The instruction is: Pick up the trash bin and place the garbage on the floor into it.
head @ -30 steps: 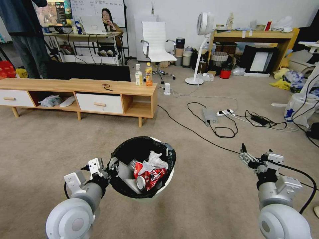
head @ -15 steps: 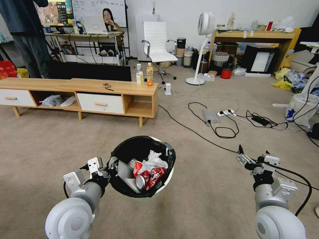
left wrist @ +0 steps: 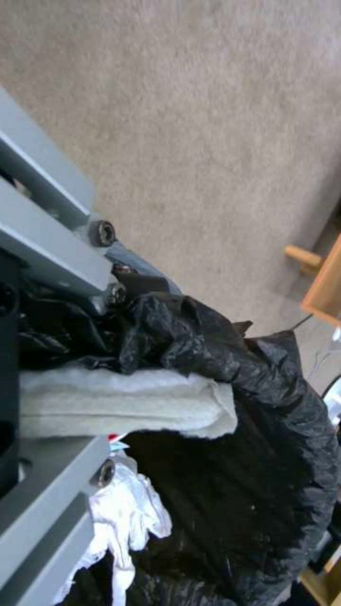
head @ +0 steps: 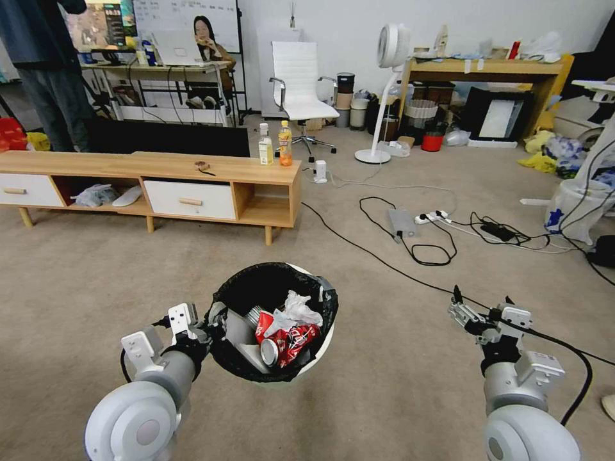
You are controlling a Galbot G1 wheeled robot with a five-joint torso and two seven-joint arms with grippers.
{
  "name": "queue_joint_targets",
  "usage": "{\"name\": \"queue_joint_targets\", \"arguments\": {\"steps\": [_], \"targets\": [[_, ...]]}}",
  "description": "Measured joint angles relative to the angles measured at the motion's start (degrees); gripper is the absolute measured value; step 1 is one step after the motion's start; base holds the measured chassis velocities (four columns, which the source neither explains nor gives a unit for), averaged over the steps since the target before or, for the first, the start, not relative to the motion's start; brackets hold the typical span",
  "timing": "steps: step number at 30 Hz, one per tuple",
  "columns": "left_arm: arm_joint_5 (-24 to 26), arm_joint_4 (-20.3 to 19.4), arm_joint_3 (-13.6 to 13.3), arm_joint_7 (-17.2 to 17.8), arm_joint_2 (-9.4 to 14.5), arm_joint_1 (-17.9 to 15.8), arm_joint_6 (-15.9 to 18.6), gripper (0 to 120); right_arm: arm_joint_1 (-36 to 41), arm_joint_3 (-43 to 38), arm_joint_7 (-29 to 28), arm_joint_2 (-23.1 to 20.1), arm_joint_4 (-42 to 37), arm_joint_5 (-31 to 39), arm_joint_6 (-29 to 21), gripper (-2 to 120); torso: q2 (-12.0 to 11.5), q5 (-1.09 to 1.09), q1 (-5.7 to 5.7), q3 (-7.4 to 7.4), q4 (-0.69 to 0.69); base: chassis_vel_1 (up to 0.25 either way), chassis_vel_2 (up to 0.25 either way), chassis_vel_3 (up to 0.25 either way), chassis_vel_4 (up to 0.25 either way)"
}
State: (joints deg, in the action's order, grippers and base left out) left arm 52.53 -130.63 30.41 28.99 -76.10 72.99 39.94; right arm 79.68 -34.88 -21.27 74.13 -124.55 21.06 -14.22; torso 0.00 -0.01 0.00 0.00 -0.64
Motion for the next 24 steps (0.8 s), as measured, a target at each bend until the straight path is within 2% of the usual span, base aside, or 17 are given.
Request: {"name": "queue_joint_targets", "arguments": {"steps": [3,8,24], "targets": [[0.05,-0.12,0.05,0.01,0.0,0.17,-0.08,7,-0.01,0.14,0.08,-0.01,0.0,-0.08,0.04,100,0.0,0.0,0.0,0.0,-0.02,-0.017,-0.013,-0.013,-0.013],[0.04,-0.24,0.18,0.12,-0.14,0.27,-0.22,7,0.0,0.26,0.14,0.05,0.07,-0.17,0.2,100,0.0,0.0,0.0,0.0,0.04,0.0,0.0,0.0,0.0],[-0.3,-0.28,0.82,0.05,-0.53,-0.22,-0.83,7,0.09,0.08,0.32,0.26,1.43,-1.1,1.51,100,0.0,0.0,0.0,0.0,0.01,0.0,0.0,0.0,0.0]]}}
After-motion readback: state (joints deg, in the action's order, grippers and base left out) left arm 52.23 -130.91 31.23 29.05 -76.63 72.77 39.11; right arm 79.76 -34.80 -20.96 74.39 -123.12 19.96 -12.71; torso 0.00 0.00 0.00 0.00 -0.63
